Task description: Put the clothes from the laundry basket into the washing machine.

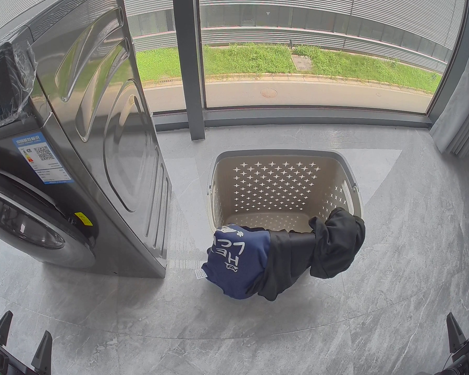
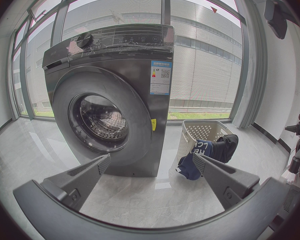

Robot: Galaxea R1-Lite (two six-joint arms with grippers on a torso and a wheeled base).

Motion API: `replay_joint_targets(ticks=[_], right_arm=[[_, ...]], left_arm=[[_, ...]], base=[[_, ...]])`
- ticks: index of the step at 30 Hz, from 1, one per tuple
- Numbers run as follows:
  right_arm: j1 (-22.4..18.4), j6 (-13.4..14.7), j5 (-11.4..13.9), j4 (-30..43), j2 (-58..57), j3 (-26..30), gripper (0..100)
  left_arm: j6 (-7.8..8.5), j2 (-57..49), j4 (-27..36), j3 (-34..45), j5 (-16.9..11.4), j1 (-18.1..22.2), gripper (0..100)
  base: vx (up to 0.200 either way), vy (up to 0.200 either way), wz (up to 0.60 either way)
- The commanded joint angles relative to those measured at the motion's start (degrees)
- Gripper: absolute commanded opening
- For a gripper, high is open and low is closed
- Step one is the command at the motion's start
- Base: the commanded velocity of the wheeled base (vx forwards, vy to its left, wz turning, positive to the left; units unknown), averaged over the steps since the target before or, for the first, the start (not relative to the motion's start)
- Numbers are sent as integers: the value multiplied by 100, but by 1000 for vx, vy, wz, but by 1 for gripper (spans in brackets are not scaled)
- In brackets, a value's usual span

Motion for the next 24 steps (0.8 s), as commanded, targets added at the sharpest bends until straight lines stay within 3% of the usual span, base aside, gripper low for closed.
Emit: replay_joint_targets(ticks=[1, 4, 10, 24], right_arm=[[-1, -2, 3, -6, -60, 101, 100], [-1, 7, 3, -6, -60, 101, 100], [-1, 7, 3, -6, -60, 101, 100], [-1, 7, 3, -6, -60, 101, 100]], left_arm=[[-2, -93, -4, 101, 0, -2, 100], [-2, -93, -4, 101, 0, -2, 100], [-2, -93, 4, 101, -8, -2, 100], [-2, -93, -4, 101, -8, -2, 100]], base=[[-200, 0, 0], [-200, 0, 0], [0, 0, 0], [0, 200, 0]])
